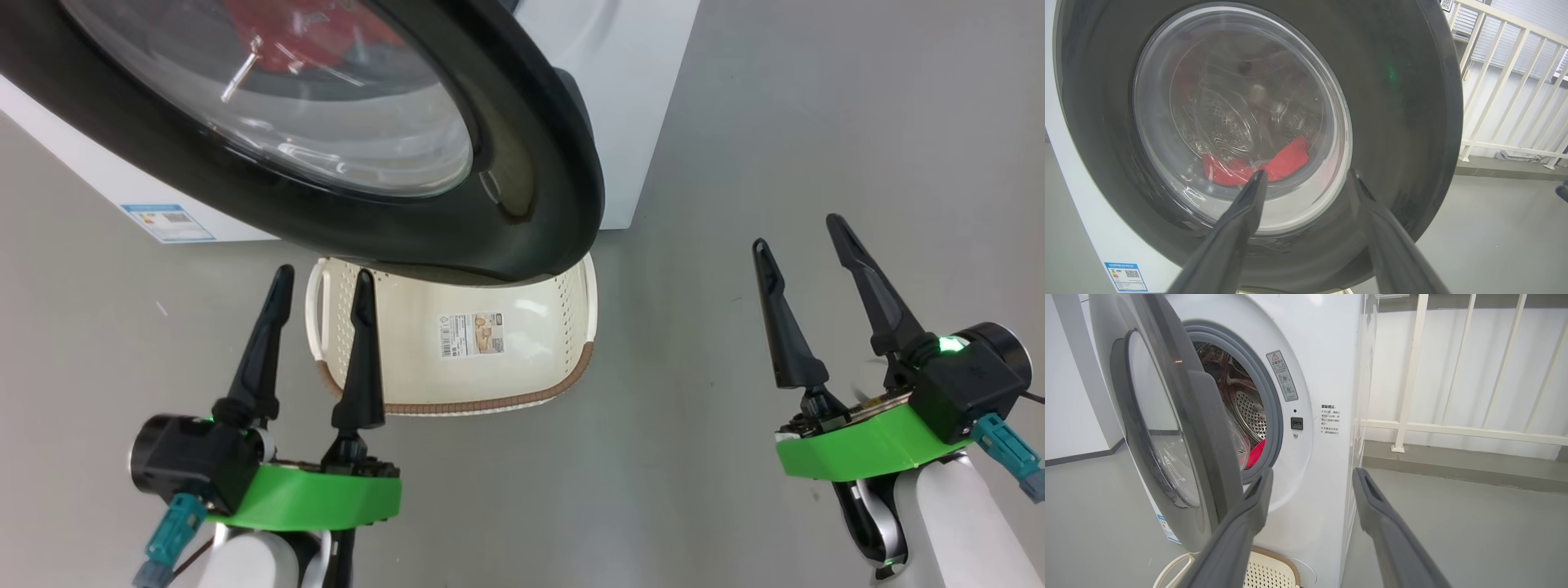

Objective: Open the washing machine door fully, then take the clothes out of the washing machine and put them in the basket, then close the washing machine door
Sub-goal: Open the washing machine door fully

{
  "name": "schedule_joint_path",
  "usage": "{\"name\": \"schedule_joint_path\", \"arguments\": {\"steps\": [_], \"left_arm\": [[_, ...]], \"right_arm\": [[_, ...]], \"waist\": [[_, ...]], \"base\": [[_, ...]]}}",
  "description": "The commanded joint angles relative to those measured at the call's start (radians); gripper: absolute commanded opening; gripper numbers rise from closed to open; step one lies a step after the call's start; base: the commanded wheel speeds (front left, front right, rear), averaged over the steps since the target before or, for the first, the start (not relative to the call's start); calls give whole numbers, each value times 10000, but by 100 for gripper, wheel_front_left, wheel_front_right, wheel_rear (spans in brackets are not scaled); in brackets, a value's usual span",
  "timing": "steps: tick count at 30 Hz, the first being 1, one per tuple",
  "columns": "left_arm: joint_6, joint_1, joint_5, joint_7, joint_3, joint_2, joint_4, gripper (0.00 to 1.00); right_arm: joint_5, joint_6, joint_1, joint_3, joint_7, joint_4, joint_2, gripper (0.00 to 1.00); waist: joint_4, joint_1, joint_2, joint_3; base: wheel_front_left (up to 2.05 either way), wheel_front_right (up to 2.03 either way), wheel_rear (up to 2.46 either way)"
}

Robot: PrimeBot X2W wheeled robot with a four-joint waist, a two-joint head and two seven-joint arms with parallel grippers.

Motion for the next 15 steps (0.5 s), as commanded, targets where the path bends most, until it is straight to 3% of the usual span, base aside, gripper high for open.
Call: {"name": "schedule_joint_path", "arguments": {"steps": [1, 3, 11, 15], "left_arm": [[-20, 63, 95, -49, 321, 150, -221, 100], [-19, 66, 99, -49, 308, 150, -219, 100], [15, 97, -68, -49, 244, 150, -280, 100], [26, 54, -174, -49, 136, 150, -386, 100]], "right_arm": [[97, 48, 159, 273, -62, -240, 52, 47], [131, 48, 146, 315, -62, -141, 52, 0], [1325, 48, -238, 629, -62, 414, 52, 0], [3358, 48, -643, 868, -47, 936, 52, 0]], "waist": [[7, 0, 0, 5], [17, 0, 0, 17], [28, 0, 0, 103], [102, 0, 0, 158]], "base": [[0, 0, 0], [0, 0, 0], [0, 0, 0], [0, 0, 0]]}}
